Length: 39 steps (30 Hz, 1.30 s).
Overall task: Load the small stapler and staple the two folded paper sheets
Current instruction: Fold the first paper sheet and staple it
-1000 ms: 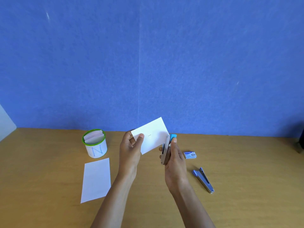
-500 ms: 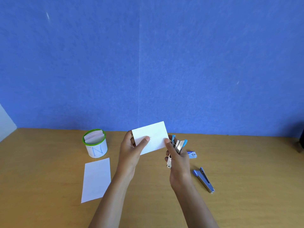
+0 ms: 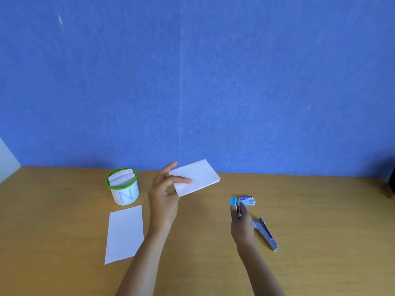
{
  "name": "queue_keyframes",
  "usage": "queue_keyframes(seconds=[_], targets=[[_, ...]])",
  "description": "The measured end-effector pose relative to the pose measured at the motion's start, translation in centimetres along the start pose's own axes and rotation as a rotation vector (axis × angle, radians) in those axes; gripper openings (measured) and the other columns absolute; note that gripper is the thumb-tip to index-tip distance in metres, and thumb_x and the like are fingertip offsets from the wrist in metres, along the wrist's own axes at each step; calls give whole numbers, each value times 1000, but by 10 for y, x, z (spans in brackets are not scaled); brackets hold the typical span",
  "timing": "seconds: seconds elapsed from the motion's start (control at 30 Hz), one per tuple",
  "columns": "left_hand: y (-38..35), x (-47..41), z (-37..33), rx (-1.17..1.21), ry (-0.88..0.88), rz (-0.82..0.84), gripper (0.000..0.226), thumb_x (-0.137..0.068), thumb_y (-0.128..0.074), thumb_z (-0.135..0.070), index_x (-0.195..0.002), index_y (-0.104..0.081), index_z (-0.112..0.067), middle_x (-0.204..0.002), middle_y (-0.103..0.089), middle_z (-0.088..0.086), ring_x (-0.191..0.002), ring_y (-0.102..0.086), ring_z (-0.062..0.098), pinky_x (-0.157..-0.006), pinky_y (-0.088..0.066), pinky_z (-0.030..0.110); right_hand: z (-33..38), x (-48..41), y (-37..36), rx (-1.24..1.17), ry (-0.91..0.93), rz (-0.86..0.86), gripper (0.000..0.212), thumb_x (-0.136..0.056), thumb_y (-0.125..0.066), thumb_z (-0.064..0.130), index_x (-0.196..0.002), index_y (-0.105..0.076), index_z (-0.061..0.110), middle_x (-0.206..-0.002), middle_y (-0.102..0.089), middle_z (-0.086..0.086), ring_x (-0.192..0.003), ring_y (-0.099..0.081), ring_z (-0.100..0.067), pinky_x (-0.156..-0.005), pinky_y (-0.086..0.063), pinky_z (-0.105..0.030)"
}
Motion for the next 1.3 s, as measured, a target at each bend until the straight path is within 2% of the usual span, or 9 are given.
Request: queue_keyframes(seconds=[0.13, 0.27, 0.57, 0.77, 0.9, 0.97, 1.07, 1.2, 1.3], targets=[[0, -2, -1, -18, -54, -30, 60, -74, -46, 30, -73, -71, -24, -136, -48, -2, -125, -43, 0, -104, -35, 19, -28, -1, 7, 459, 149, -51, 31, -96, -49, 17, -126, -52, 9, -103, -65, -10, -95, -52, -32, -75, -41, -35], [-2, -2, -5, 9, -84, -15, 57, -74, -46, 30, -72, -72, -21, -130, -51, -2, -116, -47, -8, -94, -38, 10, -40, -2, 11, 737, 176, -44, 39, -96, -46, 17, -135, -44, 19, -114, -63, 1, -106, -50, -23, -83, -42, -30], [-4, -2, -7, 38, -96, -8, 56, -71, -46, 30, -77, -73, -18, -102, -62, -6, -101, -58, 4, -84, -39, 8, -55, -8, 8, 901, 209, -25, 51, -98, -45, 23, -146, -28, 17, -130, -49, 0, -115, -47, -18, -94, -40, -26], [-2, -4, -5, 69, -32, 65, 57, -79, -49, 23, -96, -72, -26, -107, -66, -11, -101, -61, -1, -83, -43, 6, -61, -10, 4, 873, 214, -37, 50, -96, -51, 22, -143, -36, 13, -128, -53, -5, -115, -49, -23, -91, -44, -31], [-1, -4, -3, 104, 6, 114, 59, -85, -49, 17, -101, -69, -36, -108, -67, -22, -106, -61, 0, -82, -45, 8, -61, -10, 4, 911, 195, -46, 52, -97, -46, 28, -146, -29, 18, -136, -48, 2, -122, -44, -19, -95, -40, -28], [-1, -4, -3, 102, 11, 125, 61, -87, -46, 17, -103, -68, -38, -108, -66, -27, -106, -60, -1, -82, -44, 8, -49, -7, 5, 795, 214, -93, 55, -94, -53, 27, -144, -32, 18, -136, -48, 0, -122, -45, -22, -97, -38, -32], [-3, -5, 0, 128, 67, 123, 59, -89, -46, 14, -105, -67, -38, -110, -66, -24, -107, -60, -3, -80, -45, 6, -16, -1, 4, 390, 491, -169, 60, -83, -70, 13, -137, -44, 10, -129, -52, -9, -116, -51, -28, -94, -43, -38], [-4, -5, 2, 209, 161, 133, 44, -90, -52, 6, -103, -69, -33, -104, -70, -24, -102, -63, -6, -81, -45, 5, 43, 7, 1, -34, 696, -55, 68, -82, -72, 18, -138, -33, 24, -134, -41, 8, -122, -45, -7, -96, -42, -21], [-2, -5, 3, 175, 210, 98, 14, -90, -60, -26, -85, -73, -26, -86, -75, -10, -82, -66, -2, -75, -47, 6, 72, 13, -2, -265, 661, 38, 65, -83, -70, 24, -136, -33, 33, -135, -43, 20, -120, -50, -5, -90, -45, -16]])
Point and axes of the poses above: each hand's wrist, its own x-axis away from the middle knuckle, its own y-axis out of the back of the hand, z = x × y, the point moved 2 cm from there along -x, towards the middle knuckle
